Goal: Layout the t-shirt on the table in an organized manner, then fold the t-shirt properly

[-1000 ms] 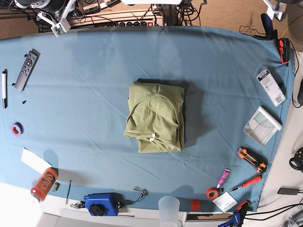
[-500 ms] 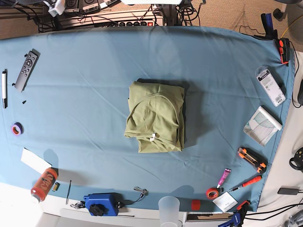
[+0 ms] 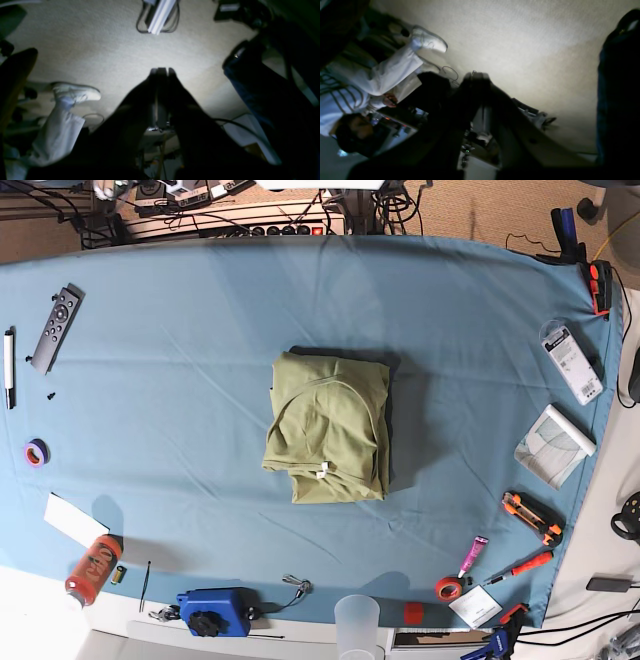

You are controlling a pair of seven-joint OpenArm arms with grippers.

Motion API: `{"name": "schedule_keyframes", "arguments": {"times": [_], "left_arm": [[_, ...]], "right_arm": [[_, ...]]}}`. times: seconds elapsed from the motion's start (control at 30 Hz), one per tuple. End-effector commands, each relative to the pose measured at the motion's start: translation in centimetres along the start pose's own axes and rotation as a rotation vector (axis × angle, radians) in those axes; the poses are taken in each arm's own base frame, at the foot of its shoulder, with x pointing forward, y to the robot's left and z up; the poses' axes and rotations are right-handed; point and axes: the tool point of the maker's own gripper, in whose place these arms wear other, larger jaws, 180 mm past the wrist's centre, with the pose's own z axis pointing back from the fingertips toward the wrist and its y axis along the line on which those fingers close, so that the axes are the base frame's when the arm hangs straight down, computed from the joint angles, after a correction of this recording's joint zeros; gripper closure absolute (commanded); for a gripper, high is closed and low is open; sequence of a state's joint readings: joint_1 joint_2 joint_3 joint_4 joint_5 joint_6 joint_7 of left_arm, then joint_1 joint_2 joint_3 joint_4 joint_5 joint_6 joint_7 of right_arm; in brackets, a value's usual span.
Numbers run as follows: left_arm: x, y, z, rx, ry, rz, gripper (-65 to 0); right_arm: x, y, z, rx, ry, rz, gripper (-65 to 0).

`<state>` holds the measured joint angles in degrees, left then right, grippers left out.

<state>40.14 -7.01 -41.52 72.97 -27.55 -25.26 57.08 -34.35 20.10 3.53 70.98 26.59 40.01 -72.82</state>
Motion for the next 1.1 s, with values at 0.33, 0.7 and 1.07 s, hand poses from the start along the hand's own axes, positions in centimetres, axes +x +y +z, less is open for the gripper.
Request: {"name": "schedule_keyframes", "arguments": {"times": [0.33,0.7,1.07], "left_arm": [[1.5,1.3,-4.3,0.070,-0.044,-0.012,0.0],[1.6,0.2,-9.4,0.362,-0.040,-0.455,0.0],[1.7,-6.7,-11.8,0.167,-0.169,-0.376,0.0]], "right_arm": [[1.8,-1.8,-3.6,-0.068,0.138,0.172,0.0],[5.5,-2.2,-4.1,-0.162,0.034,0.382,0.0],[10.8,-6.0,-1.6,-0.374,-0.189,0.355,0.0]]}}
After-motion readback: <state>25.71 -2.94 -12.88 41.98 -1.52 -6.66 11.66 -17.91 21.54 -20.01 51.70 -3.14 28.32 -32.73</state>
